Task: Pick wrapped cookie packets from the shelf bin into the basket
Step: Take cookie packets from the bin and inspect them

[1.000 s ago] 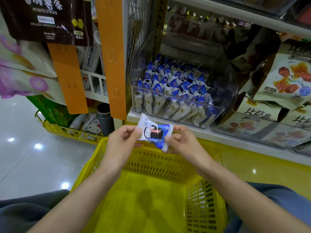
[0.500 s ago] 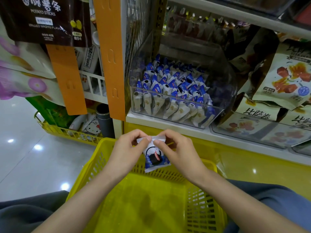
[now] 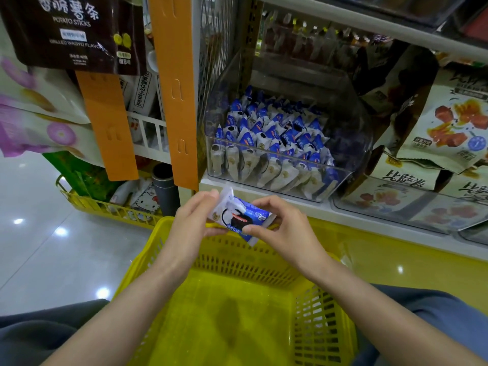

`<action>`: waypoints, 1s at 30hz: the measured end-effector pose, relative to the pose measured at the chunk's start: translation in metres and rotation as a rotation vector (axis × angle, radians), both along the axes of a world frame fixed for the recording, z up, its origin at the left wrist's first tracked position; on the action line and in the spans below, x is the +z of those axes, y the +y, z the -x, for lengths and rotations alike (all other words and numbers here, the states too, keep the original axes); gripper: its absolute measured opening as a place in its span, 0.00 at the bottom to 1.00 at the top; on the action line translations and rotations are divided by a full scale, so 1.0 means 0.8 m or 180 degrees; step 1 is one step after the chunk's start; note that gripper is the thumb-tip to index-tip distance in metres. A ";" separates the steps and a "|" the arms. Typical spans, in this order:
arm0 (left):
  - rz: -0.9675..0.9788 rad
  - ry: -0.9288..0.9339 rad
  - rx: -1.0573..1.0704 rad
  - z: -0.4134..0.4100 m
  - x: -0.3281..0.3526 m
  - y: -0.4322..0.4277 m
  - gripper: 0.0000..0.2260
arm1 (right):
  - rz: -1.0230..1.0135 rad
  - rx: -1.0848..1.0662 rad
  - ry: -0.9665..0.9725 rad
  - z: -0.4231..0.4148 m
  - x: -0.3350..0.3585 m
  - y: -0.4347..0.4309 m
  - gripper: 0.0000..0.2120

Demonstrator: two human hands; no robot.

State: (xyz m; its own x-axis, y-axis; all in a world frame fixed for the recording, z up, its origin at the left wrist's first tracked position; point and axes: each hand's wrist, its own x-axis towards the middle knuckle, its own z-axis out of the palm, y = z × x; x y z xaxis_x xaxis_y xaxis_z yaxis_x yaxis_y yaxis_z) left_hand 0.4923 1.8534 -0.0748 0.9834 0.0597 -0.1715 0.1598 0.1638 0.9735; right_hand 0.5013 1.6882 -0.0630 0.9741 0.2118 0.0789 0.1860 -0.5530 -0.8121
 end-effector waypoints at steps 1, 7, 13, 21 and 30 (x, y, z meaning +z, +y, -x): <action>-0.0050 0.0106 -0.0116 0.000 0.001 0.001 0.15 | 0.0213 0.0015 -0.0168 0.000 0.001 -0.003 0.17; -0.0569 0.0105 -0.0347 0.006 0.004 -0.011 0.05 | 0.0227 0.0068 -0.0586 0.002 -0.002 -0.004 0.20; -0.0951 -0.0558 -0.0038 0.008 0.000 -0.016 0.10 | -0.1122 -0.0145 0.1332 0.003 0.002 0.007 0.21; -0.1566 -0.1193 -0.0064 0.013 -0.005 -0.017 0.10 | -0.1957 0.0066 0.1195 0.003 0.006 0.005 0.15; -0.1745 -0.1358 -0.0192 0.012 -0.002 -0.007 0.10 | -0.1372 0.0079 0.0780 0.002 -0.001 0.008 0.16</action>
